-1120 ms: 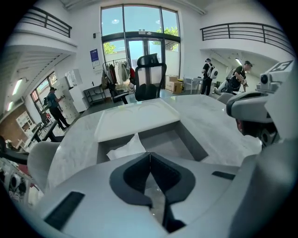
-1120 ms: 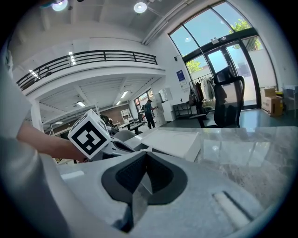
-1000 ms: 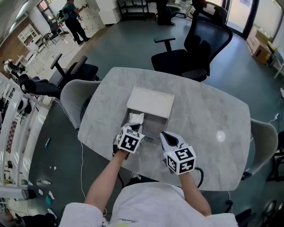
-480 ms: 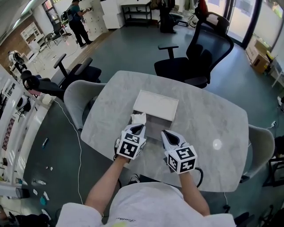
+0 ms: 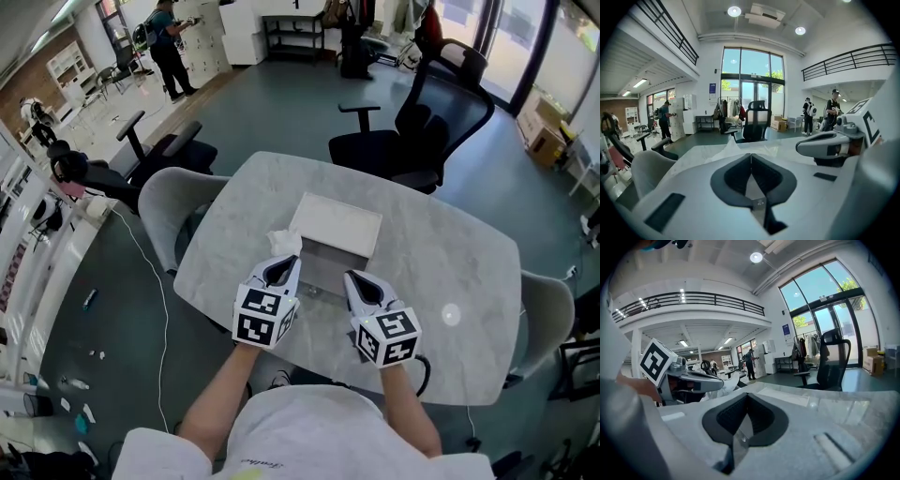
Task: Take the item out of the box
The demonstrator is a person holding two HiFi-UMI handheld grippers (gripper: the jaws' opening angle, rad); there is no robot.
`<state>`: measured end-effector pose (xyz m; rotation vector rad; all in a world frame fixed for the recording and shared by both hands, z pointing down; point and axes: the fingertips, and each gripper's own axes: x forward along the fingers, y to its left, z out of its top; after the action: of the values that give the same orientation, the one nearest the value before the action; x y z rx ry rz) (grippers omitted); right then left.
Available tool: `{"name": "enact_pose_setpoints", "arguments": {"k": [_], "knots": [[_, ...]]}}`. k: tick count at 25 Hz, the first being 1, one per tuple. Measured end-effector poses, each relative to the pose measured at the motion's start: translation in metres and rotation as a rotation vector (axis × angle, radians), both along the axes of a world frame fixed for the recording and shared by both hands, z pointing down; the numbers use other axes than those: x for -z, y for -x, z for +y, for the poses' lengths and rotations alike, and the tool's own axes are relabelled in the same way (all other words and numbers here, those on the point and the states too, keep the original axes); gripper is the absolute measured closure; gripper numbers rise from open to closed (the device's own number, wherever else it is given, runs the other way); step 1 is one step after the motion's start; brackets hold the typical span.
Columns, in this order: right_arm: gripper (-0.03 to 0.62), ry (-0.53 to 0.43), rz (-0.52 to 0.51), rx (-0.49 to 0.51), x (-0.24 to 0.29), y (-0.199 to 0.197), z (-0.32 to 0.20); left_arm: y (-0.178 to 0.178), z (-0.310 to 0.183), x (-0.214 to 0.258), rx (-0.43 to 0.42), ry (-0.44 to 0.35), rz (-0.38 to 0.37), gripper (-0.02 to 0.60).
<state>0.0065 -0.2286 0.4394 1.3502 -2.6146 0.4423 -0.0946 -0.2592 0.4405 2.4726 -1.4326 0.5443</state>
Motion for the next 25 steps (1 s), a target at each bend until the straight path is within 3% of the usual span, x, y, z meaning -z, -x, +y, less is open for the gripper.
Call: {"name": "enact_pose_setpoints", "arguments": {"k": [9, 25], "knots": [[0.591, -0.056, 0.044, -0.010, 0.016, 0.003, 0.010, 0.015, 0.014, 0.029, 0.055, -0.092, 0.135, 0.569], [0.591, -0.069, 0.065, -0.049, 0.017, -0.004, 0.021, 0.003, 0.024, 0.023, 0.021, -0.071, 0.160, 0.569]]}}
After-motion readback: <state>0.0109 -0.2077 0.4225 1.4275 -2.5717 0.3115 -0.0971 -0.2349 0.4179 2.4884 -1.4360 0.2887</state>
